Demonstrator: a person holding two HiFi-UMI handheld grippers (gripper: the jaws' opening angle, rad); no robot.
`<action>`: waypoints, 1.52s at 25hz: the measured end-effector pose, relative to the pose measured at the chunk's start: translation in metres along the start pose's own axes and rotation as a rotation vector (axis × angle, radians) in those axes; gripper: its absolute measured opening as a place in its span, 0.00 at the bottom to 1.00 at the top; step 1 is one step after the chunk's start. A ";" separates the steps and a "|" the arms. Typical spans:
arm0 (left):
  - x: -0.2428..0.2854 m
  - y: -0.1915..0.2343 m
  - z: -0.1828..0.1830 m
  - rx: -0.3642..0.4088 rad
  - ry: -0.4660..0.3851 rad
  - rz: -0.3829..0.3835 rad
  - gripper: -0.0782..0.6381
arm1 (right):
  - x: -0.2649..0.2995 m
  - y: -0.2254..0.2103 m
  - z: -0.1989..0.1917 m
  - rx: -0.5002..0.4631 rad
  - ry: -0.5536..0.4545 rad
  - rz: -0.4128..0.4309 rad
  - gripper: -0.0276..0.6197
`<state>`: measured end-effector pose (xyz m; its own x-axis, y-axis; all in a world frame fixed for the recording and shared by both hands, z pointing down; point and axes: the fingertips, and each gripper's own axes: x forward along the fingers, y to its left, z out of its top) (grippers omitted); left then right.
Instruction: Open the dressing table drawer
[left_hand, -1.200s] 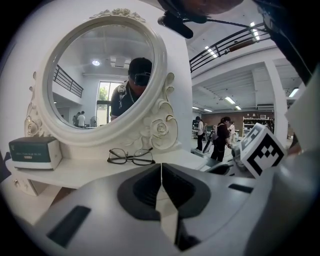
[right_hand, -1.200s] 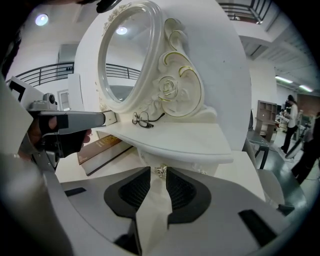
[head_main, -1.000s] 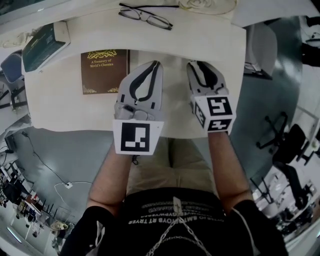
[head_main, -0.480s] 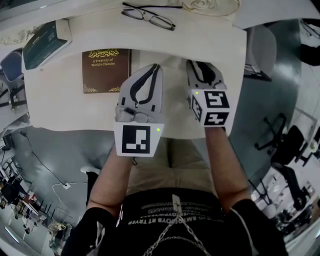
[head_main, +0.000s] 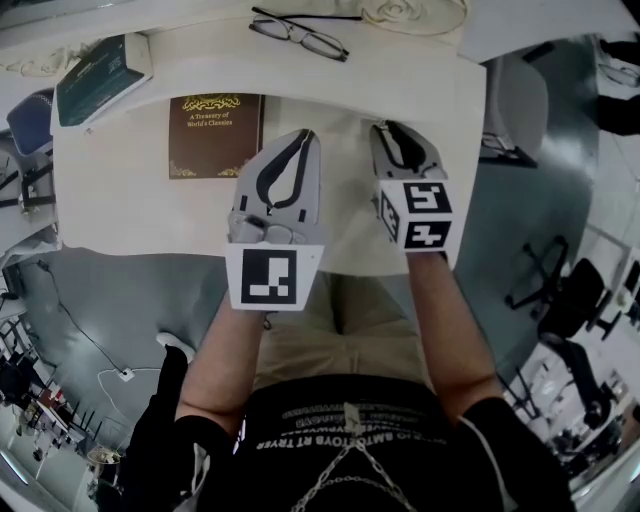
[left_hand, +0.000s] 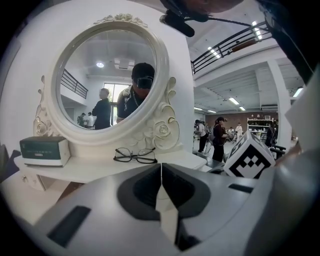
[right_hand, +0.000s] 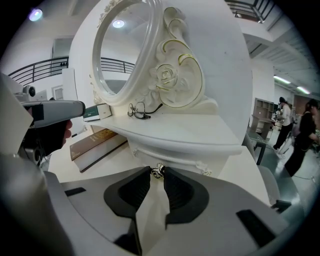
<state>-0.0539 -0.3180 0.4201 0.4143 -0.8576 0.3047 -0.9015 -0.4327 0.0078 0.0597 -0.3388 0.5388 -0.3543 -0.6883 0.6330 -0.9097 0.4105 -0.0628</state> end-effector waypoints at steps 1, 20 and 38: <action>-0.002 -0.001 0.000 0.001 0.004 0.002 0.12 | -0.001 0.001 -0.001 -0.001 0.000 0.002 0.17; -0.021 -0.017 0.013 0.001 -0.020 0.052 0.12 | -0.021 0.013 -0.022 -0.024 0.029 0.066 0.17; -0.034 -0.028 0.017 0.009 -0.037 0.066 0.12 | -0.036 0.021 -0.036 -0.037 0.037 0.097 0.17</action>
<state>-0.0407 -0.2814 0.3930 0.3587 -0.8939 0.2687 -0.9259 -0.3773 -0.0193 0.0614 -0.2844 0.5426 -0.4312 -0.6219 0.6537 -0.8627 0.4964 -0.0968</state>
